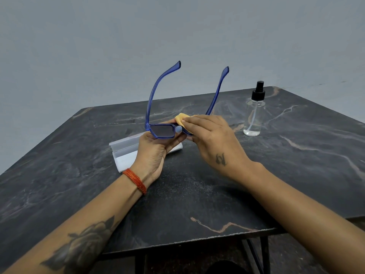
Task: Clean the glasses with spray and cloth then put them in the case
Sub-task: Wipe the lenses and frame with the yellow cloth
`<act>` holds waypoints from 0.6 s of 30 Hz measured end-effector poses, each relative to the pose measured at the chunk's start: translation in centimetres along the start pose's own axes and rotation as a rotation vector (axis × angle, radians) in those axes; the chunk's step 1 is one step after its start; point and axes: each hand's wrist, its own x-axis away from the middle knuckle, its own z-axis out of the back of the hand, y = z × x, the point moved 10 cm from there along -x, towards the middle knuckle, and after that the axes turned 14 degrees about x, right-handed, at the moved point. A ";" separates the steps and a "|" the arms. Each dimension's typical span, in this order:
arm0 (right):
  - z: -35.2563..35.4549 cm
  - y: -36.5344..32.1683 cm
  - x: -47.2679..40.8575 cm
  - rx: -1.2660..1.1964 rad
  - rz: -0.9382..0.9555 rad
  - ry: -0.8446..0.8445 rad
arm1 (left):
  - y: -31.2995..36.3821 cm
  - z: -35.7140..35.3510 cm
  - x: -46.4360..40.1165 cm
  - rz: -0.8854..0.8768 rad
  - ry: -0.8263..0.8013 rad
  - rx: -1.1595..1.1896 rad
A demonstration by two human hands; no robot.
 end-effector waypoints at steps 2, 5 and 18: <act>0.4 0.3 0.0 -0.071 -0.020 0.024 | 0.0 0.0 0.0 0.001 -0.004 0.000; 1.3 1.0 0.0 -0.137 -0.076 0.084 | -0.1 0.2 -0.1 0.010 0.000 0.008; 0.5 0.2 0.2 0.015 -0.019 0.048 | 0.0 -0.1 0.0 0.002 -0.030 -0.002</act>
